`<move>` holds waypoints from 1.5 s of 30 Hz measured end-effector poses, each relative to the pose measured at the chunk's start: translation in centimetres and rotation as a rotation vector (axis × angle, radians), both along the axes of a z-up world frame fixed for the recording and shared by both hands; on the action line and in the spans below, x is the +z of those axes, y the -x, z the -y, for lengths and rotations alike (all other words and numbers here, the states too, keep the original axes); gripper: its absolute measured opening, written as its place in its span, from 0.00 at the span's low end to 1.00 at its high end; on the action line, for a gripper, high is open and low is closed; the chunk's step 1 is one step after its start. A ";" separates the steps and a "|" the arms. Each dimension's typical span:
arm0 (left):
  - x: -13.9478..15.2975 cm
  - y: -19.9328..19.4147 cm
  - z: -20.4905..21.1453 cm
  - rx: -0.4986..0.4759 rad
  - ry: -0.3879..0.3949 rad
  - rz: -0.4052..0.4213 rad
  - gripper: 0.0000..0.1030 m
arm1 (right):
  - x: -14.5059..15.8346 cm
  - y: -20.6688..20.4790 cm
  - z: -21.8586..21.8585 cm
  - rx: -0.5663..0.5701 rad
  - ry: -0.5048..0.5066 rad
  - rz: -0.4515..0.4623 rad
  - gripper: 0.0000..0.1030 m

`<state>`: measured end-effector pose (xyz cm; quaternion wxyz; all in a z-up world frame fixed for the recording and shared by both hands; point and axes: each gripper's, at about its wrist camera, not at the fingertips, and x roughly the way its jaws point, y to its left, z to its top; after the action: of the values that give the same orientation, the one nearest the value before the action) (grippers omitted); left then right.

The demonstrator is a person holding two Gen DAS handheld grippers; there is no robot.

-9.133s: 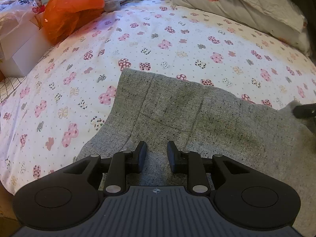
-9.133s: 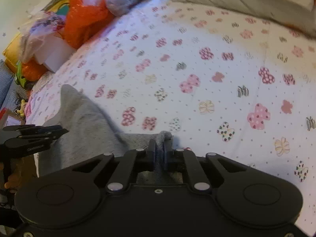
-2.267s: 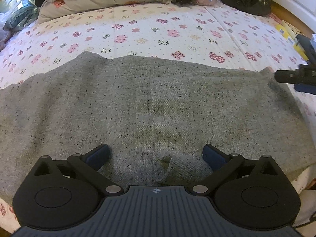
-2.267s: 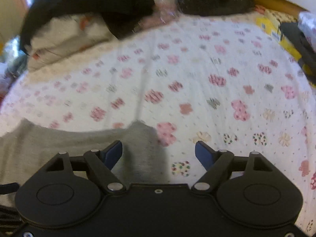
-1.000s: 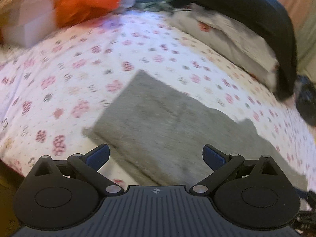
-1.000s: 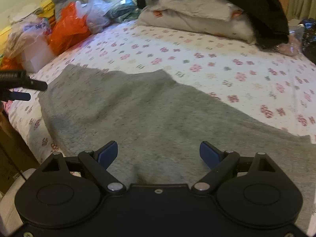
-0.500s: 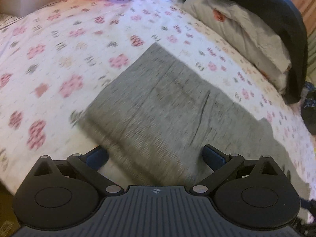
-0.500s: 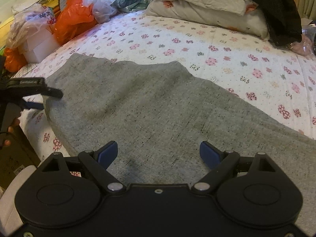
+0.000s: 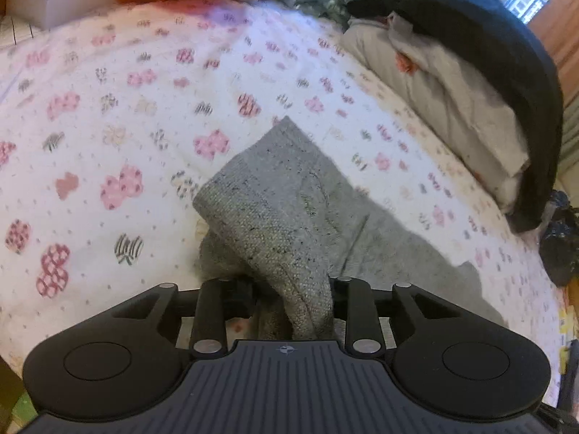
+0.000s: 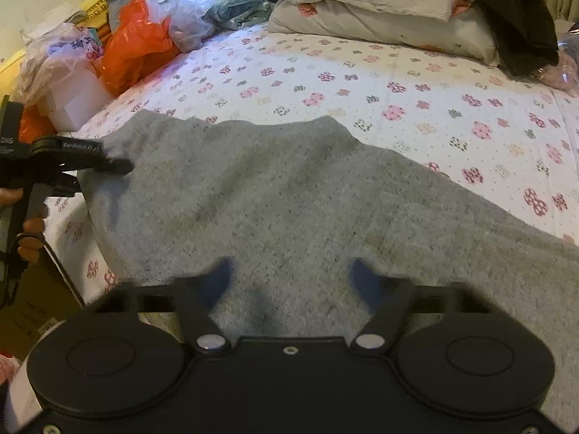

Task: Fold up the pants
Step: 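Lift the leg end with the left tool and fold it over the pants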

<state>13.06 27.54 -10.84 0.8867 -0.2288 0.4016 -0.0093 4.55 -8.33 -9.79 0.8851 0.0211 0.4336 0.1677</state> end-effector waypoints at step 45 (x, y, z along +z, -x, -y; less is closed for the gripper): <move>12.9 9.9 24.0 -0.500 -0.344 0.468 0.24 | 1.7 2.1 6.2 -0.191 -0.222 -0.035 0.30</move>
<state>3.12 3.51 2.03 0.9502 0.0367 0.2274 -0.2099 2.41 -14.52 -8.05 0.8816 0.1629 0.4239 0.1291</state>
